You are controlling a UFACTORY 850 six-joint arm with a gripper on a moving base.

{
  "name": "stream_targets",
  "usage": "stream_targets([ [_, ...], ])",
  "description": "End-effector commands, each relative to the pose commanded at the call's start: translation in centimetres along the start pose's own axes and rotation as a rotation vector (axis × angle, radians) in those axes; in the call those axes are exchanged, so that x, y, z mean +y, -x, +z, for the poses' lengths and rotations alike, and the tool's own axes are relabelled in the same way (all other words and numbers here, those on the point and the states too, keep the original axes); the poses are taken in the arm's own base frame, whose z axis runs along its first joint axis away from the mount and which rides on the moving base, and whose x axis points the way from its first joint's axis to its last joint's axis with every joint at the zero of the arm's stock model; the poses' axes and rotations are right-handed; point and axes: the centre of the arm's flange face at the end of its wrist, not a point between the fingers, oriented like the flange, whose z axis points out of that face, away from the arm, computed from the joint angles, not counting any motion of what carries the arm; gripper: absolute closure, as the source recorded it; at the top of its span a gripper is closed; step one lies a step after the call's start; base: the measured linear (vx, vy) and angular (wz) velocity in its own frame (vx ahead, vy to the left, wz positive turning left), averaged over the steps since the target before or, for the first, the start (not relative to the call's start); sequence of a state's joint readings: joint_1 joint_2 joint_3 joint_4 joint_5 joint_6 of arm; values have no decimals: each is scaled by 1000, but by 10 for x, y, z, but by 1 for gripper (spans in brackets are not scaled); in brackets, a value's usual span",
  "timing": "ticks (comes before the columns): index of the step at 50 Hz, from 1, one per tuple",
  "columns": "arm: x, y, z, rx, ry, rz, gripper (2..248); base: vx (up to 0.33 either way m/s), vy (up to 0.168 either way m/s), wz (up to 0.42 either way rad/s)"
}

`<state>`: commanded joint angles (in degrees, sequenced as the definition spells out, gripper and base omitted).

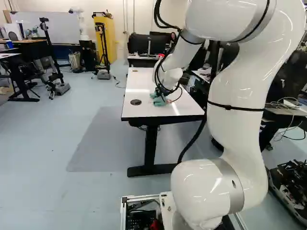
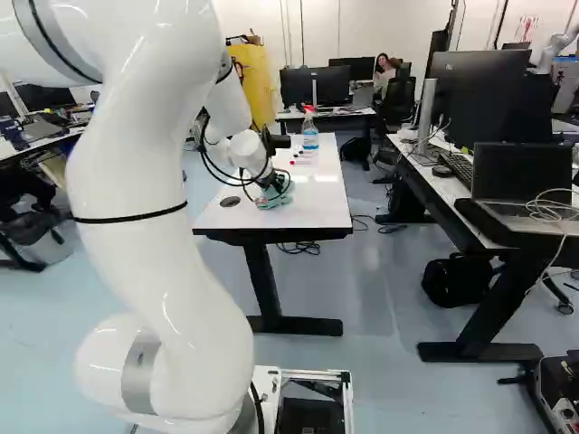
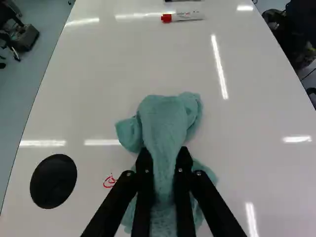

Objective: Clean the table with the green towel

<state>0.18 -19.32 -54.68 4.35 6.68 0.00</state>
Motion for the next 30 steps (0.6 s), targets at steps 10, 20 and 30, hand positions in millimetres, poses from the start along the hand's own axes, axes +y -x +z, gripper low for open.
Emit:
stream_targets([
  [10,-4,-13,13,10,-4,-3,202,0,0,0],
  [20,-15,-23,24,19,-16,-16,202,0,0,0],
  [30,-30,-31,34,27,-32,-32,202,0,0,0],
])
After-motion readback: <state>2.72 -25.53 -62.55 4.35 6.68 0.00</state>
